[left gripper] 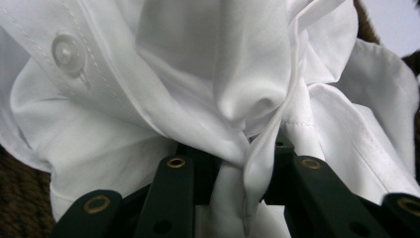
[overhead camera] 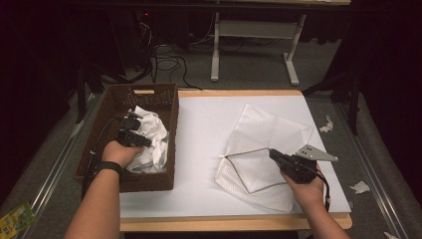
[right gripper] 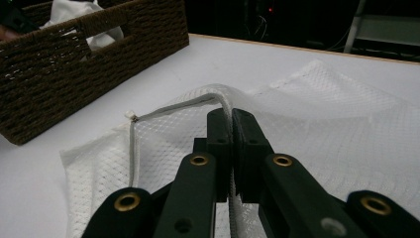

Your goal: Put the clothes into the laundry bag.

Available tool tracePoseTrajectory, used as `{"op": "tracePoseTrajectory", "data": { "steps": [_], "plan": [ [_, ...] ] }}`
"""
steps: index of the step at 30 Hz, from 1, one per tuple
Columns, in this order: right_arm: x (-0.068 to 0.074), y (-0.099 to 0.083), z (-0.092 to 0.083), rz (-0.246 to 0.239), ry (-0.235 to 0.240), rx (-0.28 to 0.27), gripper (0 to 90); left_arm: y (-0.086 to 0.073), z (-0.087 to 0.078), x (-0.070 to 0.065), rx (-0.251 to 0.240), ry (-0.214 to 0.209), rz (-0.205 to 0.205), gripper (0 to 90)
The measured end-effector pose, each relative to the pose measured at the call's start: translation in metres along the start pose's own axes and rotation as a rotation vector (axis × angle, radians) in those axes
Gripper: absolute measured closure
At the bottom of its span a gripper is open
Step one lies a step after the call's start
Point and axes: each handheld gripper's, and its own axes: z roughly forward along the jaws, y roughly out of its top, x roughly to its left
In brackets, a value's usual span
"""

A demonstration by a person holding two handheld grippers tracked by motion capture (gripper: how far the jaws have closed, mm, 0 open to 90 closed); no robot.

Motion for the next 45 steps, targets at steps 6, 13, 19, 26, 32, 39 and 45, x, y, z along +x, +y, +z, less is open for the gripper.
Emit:
{"op": "tracePoseTrajectory", "data": {
  "steps": [6, 13, 19, 26, 32, 39, 45],
  "plan": [
    [0.000, 0.000, 0.000, -0.001, 0.001, -0.001, 87.8, -0.004, -0.015, -0.001, -0.150, 0.063, -0.007, 73.1],
    [0.000, 0.000, 0.000, -0.001, 0.001, 0.000, 87.8, -0.007, -0.022, 0.002, -0.240, 0.123, -0.032, 73.0],
    [0.000, 0.000, 0.000, 0.002, 0.001, 0.001, 87.8, -0.011, -0.028, 0.001, -0.323, 0.166, -0.027, 73.1],
    [0.000, 0.000, 0.000, 0.003, 0.000, -0.002, 87.8, -0.018, -0.040, 0.001, -0.462, 0.212, -0.044, 73.0],
    [0.000, 0.000, 0.000, -0.006, 0.002, -0.001, 87.8, -0.027, -0.050, -0.001, -0.584, 0.252, -0.050, 73.1],
    [0.000, 0.000, 0.000, -0.005, 0.001, 0.000, 87.8, -0.036, -0.061, -0.004, -0.723, 0.255, -0.041, 73.2],
    [0.001, -0.001, 0.001, -0.004, 0.000, 0.001, 87.9, -0.043, -0.065, -0.012, -0.800, 0.284, 0.005, 73.2]
  ]
}}
